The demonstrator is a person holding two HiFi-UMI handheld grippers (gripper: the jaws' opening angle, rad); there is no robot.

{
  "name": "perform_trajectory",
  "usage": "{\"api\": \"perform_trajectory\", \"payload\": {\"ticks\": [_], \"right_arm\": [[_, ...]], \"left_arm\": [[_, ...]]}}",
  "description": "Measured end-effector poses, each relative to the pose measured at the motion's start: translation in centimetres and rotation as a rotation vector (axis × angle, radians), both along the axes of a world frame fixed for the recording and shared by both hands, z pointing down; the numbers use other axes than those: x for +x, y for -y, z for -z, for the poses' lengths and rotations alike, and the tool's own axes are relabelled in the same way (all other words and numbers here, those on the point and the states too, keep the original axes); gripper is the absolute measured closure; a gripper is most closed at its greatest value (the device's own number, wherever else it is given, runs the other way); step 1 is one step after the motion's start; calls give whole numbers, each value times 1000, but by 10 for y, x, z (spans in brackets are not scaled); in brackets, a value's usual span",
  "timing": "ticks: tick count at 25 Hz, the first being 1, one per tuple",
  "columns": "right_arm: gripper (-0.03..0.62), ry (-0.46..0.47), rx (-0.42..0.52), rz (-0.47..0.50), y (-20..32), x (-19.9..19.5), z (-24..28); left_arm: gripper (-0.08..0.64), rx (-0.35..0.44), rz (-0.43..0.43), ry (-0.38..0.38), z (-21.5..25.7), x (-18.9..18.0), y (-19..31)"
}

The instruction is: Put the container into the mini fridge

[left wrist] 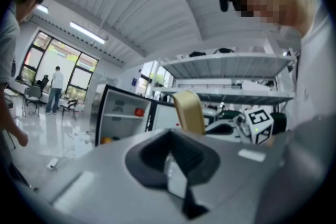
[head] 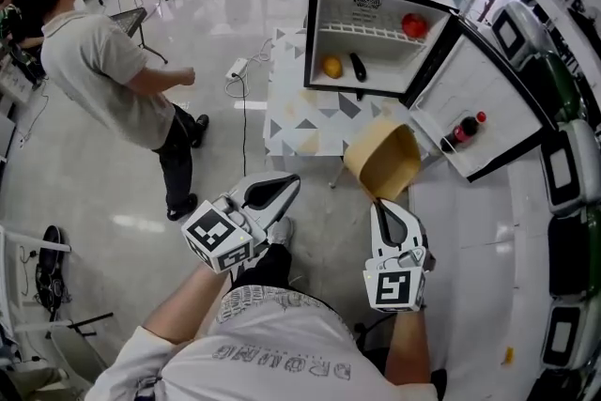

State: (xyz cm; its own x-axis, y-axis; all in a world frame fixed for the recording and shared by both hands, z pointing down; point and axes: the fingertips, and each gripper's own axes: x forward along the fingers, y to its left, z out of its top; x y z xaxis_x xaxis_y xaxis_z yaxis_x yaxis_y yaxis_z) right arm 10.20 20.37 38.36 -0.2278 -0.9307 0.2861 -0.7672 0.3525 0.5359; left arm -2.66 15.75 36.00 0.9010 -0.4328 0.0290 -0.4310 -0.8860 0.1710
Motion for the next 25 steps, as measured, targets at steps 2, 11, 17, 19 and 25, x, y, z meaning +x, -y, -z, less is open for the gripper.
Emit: {"api": "perform_trajectory", "payload": {"ticks": [2, 11, 17, 19, 25], "right_arm": [[586, -10, 3, 5, 10, 4, -2], [587, -28, -11, -4, 77, 23, -9], [587, -44, -31, -35, 133, 34, -9], [587, -50, -34, -42, 153, 37, -9], [587, -78, -60, -63, 216, 41, -16]], "left_arm": [[554, -2, 4, -5, -3, 3, 11], [554, -1, 8, -10, -9, 16, 82], [555, -15, -1, -10, -13, 20, 140], [555, -20, -9, -9, -13, 21, 160], [555, -25, -34, -3, -12, 22, 224]]}}
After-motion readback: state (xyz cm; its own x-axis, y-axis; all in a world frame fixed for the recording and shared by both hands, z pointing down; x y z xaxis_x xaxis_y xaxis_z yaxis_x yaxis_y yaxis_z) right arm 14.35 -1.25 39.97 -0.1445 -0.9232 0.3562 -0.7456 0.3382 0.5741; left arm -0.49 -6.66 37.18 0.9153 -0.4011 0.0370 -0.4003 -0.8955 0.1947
